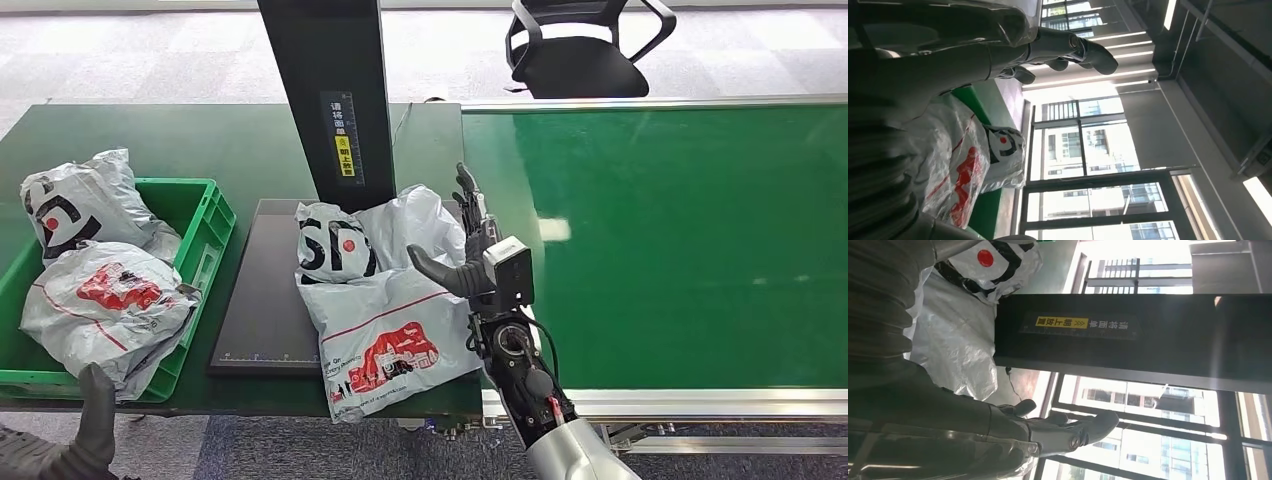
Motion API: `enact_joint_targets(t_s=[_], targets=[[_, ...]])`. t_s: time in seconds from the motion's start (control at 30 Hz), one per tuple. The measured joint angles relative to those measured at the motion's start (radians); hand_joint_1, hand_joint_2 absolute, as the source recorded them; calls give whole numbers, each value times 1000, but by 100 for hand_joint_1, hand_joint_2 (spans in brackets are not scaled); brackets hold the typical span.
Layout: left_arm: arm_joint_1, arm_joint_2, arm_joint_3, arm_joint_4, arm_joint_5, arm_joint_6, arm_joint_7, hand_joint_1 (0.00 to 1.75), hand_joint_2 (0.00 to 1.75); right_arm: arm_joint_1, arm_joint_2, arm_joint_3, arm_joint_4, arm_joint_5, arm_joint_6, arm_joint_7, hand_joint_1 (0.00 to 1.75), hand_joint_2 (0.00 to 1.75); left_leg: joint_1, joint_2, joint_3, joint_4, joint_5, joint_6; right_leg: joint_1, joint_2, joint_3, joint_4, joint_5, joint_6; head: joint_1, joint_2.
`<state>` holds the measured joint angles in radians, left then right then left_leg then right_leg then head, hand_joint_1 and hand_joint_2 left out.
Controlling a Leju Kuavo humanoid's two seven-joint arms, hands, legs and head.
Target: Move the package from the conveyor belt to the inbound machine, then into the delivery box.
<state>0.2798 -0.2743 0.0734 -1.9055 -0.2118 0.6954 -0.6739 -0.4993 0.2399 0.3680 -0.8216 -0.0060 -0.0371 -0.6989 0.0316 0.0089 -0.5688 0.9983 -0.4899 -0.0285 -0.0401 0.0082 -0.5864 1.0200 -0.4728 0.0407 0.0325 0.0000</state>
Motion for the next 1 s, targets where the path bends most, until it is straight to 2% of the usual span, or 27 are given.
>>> enact_joint_targets(t_s=[0.13,0.33,0.73,0.83,0.93,1.0], targets=[[-3,0,14,-31,-53,-2,0,0,175,59,5,-11,-69,-37,14,0,0,175,0,0,0,0,0,0,0,0,0,0,0,0,0,0],[-12,0,-41,6,-155,-1,0,0,175,151,7,-31,-181,-53,35,0,0,175,0,1,0,0,0,0,0,0,0,0,0,0,0,0],[-21,1,-67,53,-189,-1,0,0,175,186,7,-49,-240,-55,46,0,0,175,0,1,0,0,0,0,0,0,0,0,0,0,0,0],[-48,4,-108,175,-364,-7,26,0,175,227,15,-61,-287,-66,76,0,0,175,-1,-2,1,1,0,0,-1,-2,0,-1,-1,1,0,0],[-115,12,-172,366,-572,-37,142,0,175,301,33,-64,-363,-40,80,0,0,175,-1,-1,0,0,0,0,-1,-1,0,-1,-1,1,-1,0],[-169,21,-200,489,-654,-47,221,0,175,347,42,-54,-402,-4,55,0,0,175,-1,0,1,0,-1,-1,-1,-1,0,-1,0,0,-1,0]])
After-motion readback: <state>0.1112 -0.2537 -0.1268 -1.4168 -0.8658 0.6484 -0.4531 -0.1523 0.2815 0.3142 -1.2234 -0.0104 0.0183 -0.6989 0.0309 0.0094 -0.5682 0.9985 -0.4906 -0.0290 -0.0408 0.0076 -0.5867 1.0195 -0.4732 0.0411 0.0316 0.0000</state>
